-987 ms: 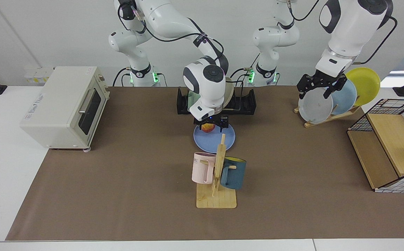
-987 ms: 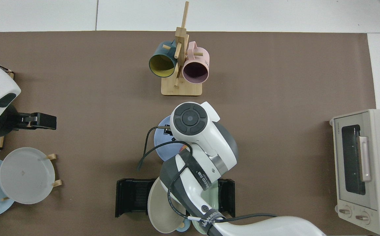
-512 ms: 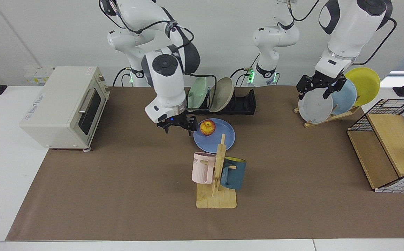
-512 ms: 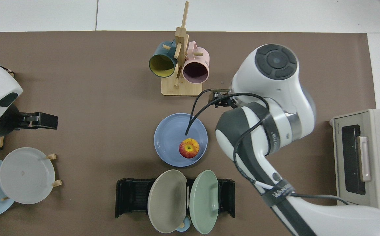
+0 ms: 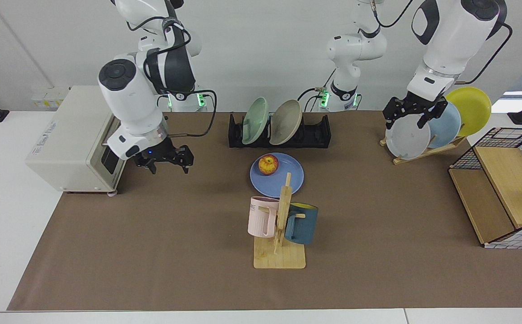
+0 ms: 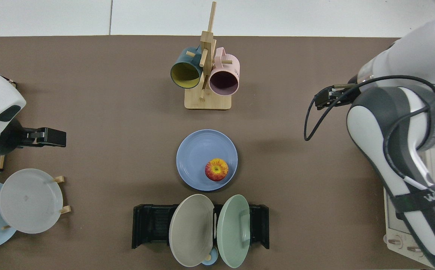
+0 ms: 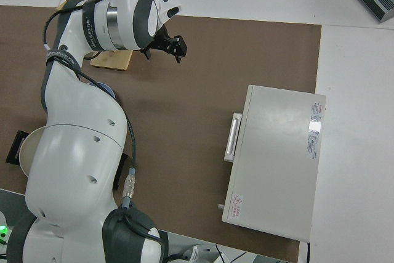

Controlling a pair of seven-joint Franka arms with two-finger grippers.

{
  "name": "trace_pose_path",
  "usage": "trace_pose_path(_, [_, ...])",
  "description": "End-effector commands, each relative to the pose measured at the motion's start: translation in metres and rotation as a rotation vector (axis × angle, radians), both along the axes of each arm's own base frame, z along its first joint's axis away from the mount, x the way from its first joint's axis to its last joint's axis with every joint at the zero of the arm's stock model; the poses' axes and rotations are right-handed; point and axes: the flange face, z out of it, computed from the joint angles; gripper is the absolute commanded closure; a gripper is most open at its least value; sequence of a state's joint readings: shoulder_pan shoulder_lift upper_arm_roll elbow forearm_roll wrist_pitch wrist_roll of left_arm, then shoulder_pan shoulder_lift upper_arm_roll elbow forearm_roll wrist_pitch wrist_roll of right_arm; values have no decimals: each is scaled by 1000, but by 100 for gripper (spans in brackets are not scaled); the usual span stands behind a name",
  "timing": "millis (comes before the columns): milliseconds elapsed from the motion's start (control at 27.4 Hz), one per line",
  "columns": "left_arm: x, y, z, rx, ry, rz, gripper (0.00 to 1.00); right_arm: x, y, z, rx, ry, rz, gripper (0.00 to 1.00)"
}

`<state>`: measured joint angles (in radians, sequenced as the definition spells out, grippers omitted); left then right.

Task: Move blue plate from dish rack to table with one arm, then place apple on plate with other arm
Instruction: 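Open the right gripper and lift it away from the apple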

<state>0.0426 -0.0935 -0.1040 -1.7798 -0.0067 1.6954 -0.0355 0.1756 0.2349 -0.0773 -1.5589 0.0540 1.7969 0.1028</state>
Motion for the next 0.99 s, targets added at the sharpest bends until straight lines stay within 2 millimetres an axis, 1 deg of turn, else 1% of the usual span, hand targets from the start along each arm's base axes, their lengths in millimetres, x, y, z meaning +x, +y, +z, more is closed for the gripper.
trace_pose_path(0, [2,-4,-1,-13,-18,15,0,-21,-37,31,21,-13,29,0])
trace_pose_path(183, [2,-4,-1,-14,-19,15,0,-49,-59,67,26,-24,0,0])
trace_pose_path(256, [2,-4,0,-14,-21,14,0,-58,-63,76,18,-18,2,0])
trace_pose_path(329, [2,-4,0,-14,-21,15,0,-67,-63,83,15,-11,13,0])
trace_pose_path(402, [2,-4,-1,-14,-21,15,0,-75,-59,83,3,2,14,0])
trace_pose_path(475, [2,-4,-1,-15,-19,15,0,-79,-57,80,-23,4,11,0])
trace_pose_path(585, [2,-4,0,-14,-22,15,0,-79,-53,76,-23,-35,-33,0])
trace_pose_path(658, [2,-4,0,-14,-22,15,0,-80,-52,77,-22,-57,-75,0])
trace_pose_path(767, [2,-4,0,-14,-22,14,0,-79,-46,76,-23,-63,-72,0])
trace_pose_path(950, [2,-5,0,-15,-22,14,0,-74,-55,77,-26,-70,-74,0])
